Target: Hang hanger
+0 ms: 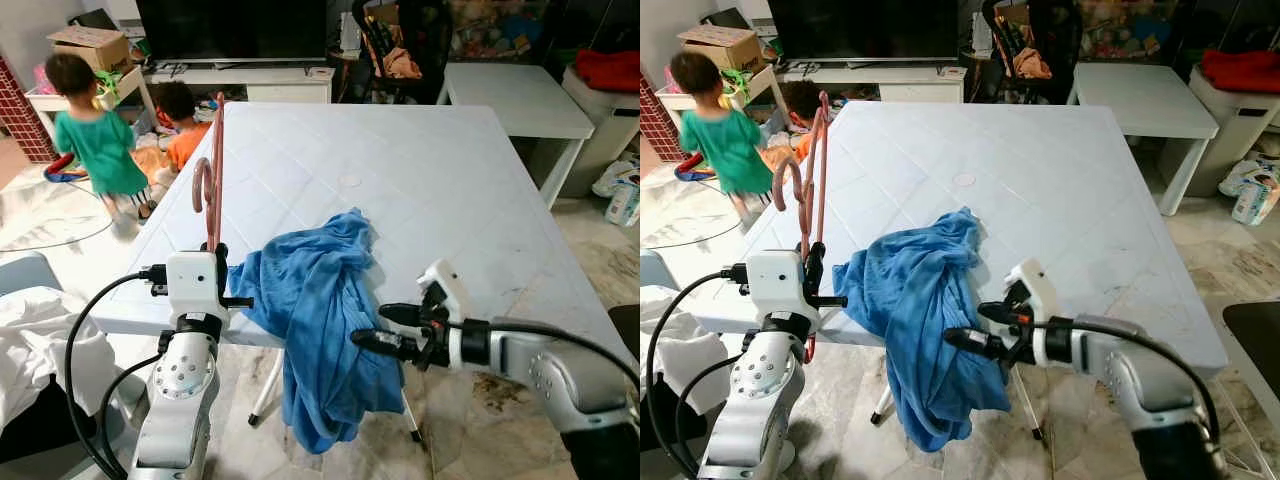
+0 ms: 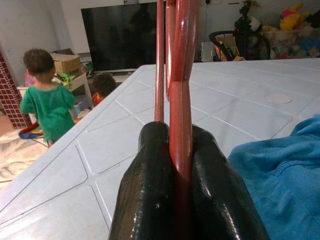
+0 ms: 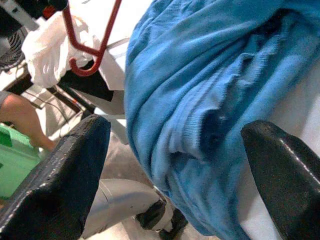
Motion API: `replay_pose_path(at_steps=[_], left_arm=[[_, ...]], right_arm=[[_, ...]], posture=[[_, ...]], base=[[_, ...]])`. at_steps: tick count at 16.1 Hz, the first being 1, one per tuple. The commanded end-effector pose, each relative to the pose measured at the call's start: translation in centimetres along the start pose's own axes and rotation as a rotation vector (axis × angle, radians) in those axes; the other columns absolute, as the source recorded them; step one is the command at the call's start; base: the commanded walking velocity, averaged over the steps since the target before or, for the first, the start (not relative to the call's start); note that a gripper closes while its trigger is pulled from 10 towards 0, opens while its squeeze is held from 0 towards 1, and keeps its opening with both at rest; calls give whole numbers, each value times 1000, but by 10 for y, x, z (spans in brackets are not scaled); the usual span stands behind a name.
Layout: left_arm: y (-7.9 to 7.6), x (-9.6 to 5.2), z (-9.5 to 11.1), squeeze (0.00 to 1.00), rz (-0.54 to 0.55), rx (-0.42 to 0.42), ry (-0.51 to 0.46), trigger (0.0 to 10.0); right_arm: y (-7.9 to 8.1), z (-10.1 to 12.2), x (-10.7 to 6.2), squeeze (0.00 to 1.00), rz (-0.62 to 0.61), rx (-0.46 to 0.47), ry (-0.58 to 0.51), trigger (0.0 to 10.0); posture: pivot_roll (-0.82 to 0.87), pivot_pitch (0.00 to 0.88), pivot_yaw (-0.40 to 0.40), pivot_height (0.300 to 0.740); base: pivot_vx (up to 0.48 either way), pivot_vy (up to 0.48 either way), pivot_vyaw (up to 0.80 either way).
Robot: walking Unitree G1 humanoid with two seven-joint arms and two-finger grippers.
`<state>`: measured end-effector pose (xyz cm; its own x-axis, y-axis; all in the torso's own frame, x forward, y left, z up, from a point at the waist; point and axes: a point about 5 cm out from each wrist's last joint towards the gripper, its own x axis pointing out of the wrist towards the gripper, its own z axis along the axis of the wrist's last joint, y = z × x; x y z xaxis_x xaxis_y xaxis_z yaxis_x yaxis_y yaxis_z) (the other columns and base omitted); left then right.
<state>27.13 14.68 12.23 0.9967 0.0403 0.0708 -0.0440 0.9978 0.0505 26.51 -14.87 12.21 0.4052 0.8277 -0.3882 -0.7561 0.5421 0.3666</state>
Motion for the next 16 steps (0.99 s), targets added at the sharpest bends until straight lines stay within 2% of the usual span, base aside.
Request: replay_pose_path(at_steps=[1,3,6,7,8,9,10,11,16], left_arm=[[-2,2,1,0,-16,3,3,10000],[-1,3,1,0,-14,4,2,10000],[-2,3,1,0,-12,1,2,10000],[-3,3,1,0,-12,0,3,10000],[-4,2,1,0,-13,-2,3,10000],[-4,2,1,0,-14,-3,3,10000],[-4,2,1,0,-14,-3,3,10000],[-3,3,1,0,-11,-1,3,10000],[-3,3,1,0,-8,-2,2,10000]], right_arm=[[7,0,3,1000,0,-27,10,10000],[12,-2,10,1000,-80,-124,16,10000],[14,3,18,1000,-181,-205,-11,10000],[16,3,20,1000,-186,-203,-19,7490],[16,4,23,1000,-224,-244,-23,4157],[18,2,27,902,-250,-249,-33,0],[20,0,31,784,-259,-232,-39,0],[24,-6,36,0,-255,-228,-27,0],[25,-13,41,0,-294,-235,-2,0]], posture=[[-69,0,46,740],[-72,0,43,740],[-75,0,41,740],[-75,0,41,740],[-75,0,41,740],[-75,0,41,740],[-75,0,41,740],[-72,0,37,740],[-73,0,34,740]], base=[[0,0,0],[0,0,0],[0,0,0],[0,0,0],[0,0,0],[0,0,0],[0,0,0],[0,0,0],[0,0,0]])
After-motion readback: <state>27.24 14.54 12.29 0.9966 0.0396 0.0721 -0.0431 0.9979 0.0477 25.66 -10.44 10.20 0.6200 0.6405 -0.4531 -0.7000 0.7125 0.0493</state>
